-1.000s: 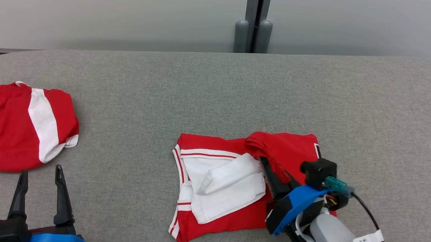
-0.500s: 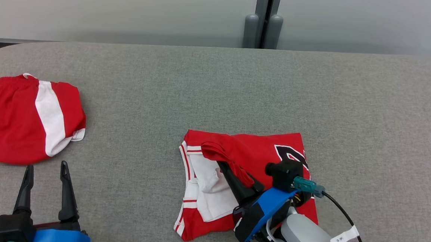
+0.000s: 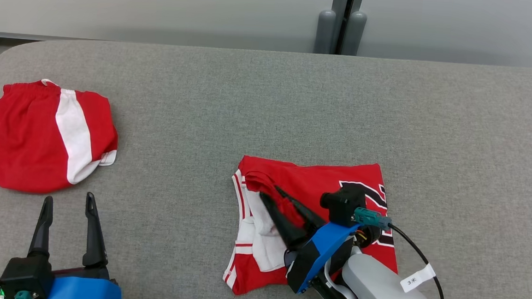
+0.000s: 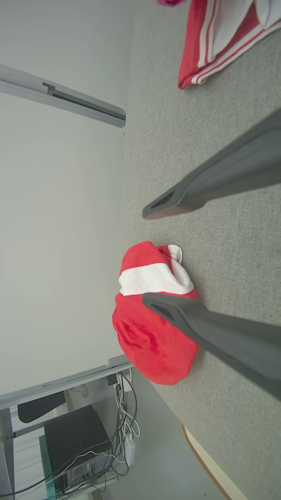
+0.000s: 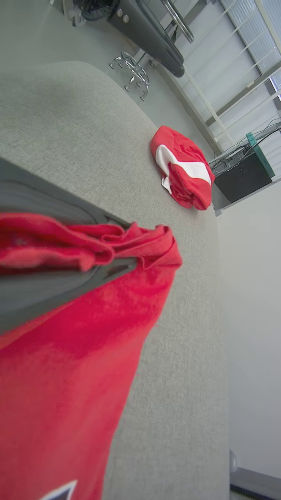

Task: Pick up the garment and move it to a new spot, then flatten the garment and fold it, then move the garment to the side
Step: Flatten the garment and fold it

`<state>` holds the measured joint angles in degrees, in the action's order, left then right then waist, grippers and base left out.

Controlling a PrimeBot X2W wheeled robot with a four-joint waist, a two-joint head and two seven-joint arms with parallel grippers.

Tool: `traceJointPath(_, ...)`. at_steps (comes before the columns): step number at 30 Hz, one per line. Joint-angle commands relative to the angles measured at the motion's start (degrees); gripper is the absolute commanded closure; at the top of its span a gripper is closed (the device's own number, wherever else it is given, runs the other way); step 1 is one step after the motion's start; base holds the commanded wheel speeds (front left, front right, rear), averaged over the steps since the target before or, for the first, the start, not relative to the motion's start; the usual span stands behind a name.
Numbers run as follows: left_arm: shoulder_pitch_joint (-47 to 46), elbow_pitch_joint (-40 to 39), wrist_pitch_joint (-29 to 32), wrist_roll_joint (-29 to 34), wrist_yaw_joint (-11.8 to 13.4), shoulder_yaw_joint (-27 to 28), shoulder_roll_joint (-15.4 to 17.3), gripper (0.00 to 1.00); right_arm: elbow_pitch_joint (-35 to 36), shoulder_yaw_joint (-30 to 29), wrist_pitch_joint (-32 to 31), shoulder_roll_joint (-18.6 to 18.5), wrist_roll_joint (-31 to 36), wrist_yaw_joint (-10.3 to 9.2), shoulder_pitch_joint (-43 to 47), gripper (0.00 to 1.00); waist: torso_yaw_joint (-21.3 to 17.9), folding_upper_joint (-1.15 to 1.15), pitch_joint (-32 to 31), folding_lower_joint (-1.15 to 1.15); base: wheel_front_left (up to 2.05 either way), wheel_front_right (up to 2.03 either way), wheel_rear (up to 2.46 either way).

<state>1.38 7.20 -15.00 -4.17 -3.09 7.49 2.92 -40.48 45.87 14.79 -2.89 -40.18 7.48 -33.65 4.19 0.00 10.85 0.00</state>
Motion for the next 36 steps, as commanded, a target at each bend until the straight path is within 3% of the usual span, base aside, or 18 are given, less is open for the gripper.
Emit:
traceJointPath(1, -0.8, -0.2, -0.2, -0.4, 0.3, -0.2, 0.0, 0.0, -0.3, 0.5, 0.4, 0.0, -0.2, 0.03, -1.0, 0.0, 0.1, 0.0, 0.1, 0.0, 0.0, 0.0, 0.0)
traceJointPath(4, -1.1, 0.2, -0.2, -0.5, 0.3, -0.2, 0.0, 0.0, 0.0, 0.7, 0.4, 0.0, -0.4, 0.03, -1.6, 0.0, -0.1, 0.0, 0.3, 0.0, 0.0, 0.0, 0.0)
traceJointPath(8, -1.3, 0.4, -0.2, -0.6, 0.1, 0.1, 0.0, 0.0, 2.5, -3.7, 0.4, 0.0, 2.6, 0.03, -1.8, 0.0, -0.9, 0.0, 0.2, 0.0, 0.0, 0.0, 0.0)
traceJointPath(18, -0.5, -0.8, -0.2, -0.3, -0.2, 0.2, 0.0, 0.0, 13.6, -24.1, 0.4, -0.1, 19.7, 0.03, 5.4, 0.0, -3.6, 0.0, -1.2, 0.0, 0.0, 0.0, 0.0)
traceJointPath(23, 0.5, -1.2, -0.2, 0.2, -0.3, 0.4, 0.0, 0.0, 18.6, -31.1, 0.4, -0.4, 24.1, 0.03, 11.0, 0.0, -5.0, 0.0, -2.3, 0.0, 0.0, 0.0, 0.0)
traceJointPath(36, 3.2, -1.5, -0.2, 1.6, -0.1, 0.1, 0.0, 0.0, 25.0, -38.6, 0.4, 0.0, 27.4, 0.03, 22.7, 0.0, -6.5, 0.0, -5.7, 0.0, 0.0, 0.0, 0.0)
